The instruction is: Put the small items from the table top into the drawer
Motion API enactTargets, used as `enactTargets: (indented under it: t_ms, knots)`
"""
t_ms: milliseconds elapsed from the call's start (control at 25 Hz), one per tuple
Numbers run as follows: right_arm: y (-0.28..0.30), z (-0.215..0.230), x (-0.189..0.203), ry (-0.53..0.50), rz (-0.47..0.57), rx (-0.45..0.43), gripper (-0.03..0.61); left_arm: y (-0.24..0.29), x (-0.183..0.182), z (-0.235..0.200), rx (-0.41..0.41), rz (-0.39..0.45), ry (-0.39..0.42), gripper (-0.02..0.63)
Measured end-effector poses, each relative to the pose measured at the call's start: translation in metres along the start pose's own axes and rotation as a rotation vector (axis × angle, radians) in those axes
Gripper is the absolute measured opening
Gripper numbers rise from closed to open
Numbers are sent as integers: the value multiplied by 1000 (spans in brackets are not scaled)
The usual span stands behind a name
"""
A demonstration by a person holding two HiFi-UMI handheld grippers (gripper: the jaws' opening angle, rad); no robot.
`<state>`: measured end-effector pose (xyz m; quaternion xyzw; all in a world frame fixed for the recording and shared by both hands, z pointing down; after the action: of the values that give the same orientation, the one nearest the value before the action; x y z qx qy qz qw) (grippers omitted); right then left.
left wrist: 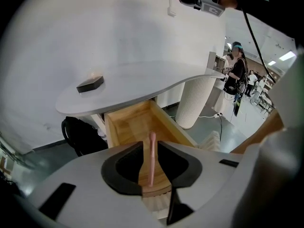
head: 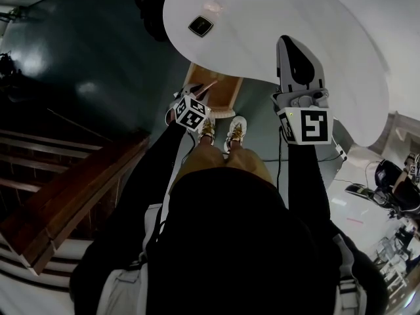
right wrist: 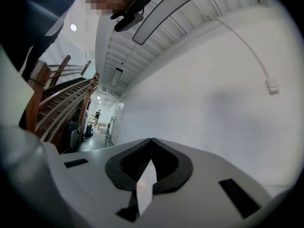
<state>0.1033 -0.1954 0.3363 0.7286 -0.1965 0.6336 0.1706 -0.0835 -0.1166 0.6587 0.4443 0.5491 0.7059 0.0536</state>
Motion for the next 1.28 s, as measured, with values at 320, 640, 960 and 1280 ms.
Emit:
enactTargets:
  t_ms: [320, 640, 960, 1280]
  knots:
    - [1, -2, -1, -1, 3, 6, 26, -2, 5, -5, -1, -9, -6, 114]
    - [7, -7, -3, -2, 10, 1, 26, -23, -17, -17, -46, 93, -4, 114]
    - [18, -9, -20, -16, 57, -1, 26, -125, -124, -51, -216, 470, -8, 118]
    - [31, -9, -48, -48, 128, -13, 26, -254, -226, -68, -353, 854, 99, 132]
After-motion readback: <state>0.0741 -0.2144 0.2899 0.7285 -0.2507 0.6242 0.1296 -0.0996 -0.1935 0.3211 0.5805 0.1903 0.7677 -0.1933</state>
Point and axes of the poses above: the fingertips, and each gripper's own axes: y forward along the fingers, z to its right, x out of its underside, the point moved 5 cm from there along -y, backward along the fingers, and after that the axes turned 1 degree about x, right-handed, at the moved point
